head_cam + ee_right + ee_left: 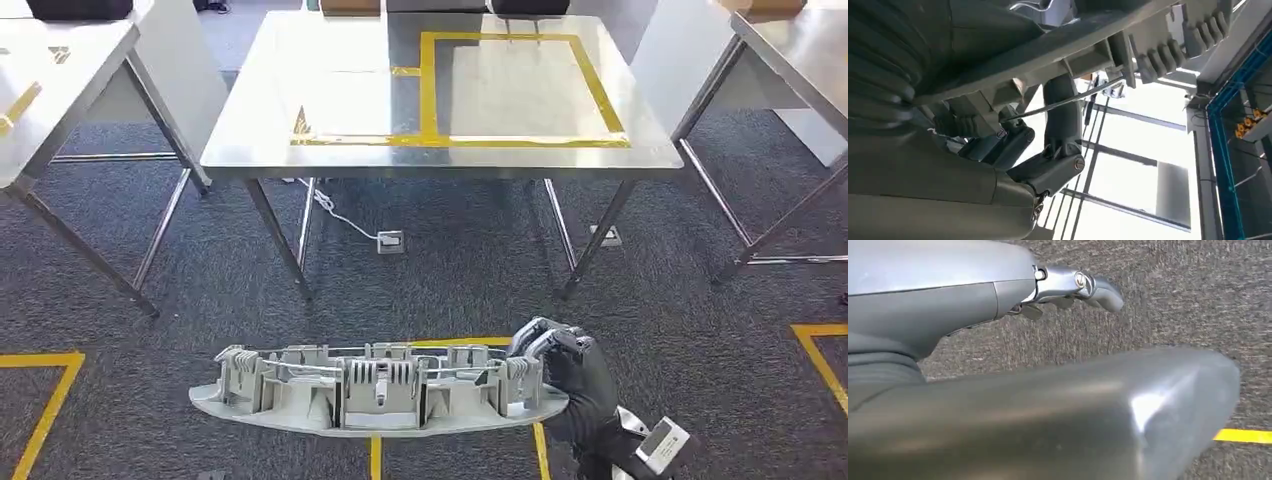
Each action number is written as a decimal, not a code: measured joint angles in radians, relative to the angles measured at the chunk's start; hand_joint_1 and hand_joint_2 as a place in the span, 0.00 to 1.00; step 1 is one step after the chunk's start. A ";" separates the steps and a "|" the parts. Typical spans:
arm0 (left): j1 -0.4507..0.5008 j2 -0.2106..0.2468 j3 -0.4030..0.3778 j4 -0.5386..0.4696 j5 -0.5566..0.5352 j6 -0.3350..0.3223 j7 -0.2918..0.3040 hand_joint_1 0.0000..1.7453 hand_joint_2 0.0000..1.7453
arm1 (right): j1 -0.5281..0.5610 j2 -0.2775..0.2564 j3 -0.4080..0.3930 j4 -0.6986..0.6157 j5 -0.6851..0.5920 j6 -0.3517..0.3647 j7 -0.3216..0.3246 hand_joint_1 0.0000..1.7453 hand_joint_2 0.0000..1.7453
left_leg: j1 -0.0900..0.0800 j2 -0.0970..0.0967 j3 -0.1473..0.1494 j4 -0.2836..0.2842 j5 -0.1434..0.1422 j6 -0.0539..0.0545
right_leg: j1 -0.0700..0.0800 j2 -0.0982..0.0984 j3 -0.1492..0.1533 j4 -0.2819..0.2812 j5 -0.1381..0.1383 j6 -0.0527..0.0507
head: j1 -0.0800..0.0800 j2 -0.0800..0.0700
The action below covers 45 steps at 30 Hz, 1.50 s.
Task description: Take the parts from the cabinet and place them on the table.
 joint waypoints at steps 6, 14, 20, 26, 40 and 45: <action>-0.003 -0.001 0.000 0.000 0.000 0.001 0.000 0.00 0.00 | -0.002 0.000 0.000 0.001 0.000 0.002 0.000 1.00 1.00 | -0.003 -0.004 0.028 -0.011 -0.035 -0.032 | 0.011 0.002 0.077 -0.205 0.077 -0.030 | 0.002 0.000; 0.001 0.000 0.000 0.000 0.000 0.001 0.001 0.00 0.00 | -0.003 0.000 0.000 0.005 -0.001 0.002 0.000 1.00 1.00 | -0.001 0.005 -0.161 0.300 -0.114 -0.055 | 0.004 0.002 0.144 -0.222 0.036 -0.057 | -0.015 0.000; -0.001 0.002 0.000 0.001 0.000 0.001 0.001 0.00 0.00 | -0.004 0.000 0.000 0.007 -0.001 0.003 0.000 1.00 1.00 | -0.008 0.007 -0.065 0.018 0.047 -0.027 | 0.009 0.005 0.187 -0.221 -0.012 -0.030 | -0.016 0.000; -0.003 0.000 0.000 0.000 0.000 0.001 0.001 0.00 0.00 | -0.010 0.000 0.001 0.006 -0.002 0.003 -0.001 1.00 1.00 | 0.000 0.006 -0.035 0.001 0.025 0.006 | 0.004 0.001 0.087 -0.028 -0.099 0.006 | -0.004 0.000; -0.006 -0.001 0.000 -0.001 0.000 0.001 0.001 0.00 0.00 | -0.006 0.000 0.000 0.010 -0.001 0.003 -0.001 1.00 1.00 | -0.001 0.006 0.009 0.074 -0.086 -0.048 | 0.000 0.000 0.106 -0.220 0.069 -0.049 | -0.011 0.000; 0.001 0.000 0.000 0.000 0.000 0.001 0.001 0.00 0.00 | -0.003 0.000 0.000 0.011 -0.001 0.003 0.000 1.00 1.00 | -0.001 0.006 -0.158 0.282 -0.094 -0.053 | 0.002 0.004 0.144 -0.220 0.035 -0.054 | -0.018 0.000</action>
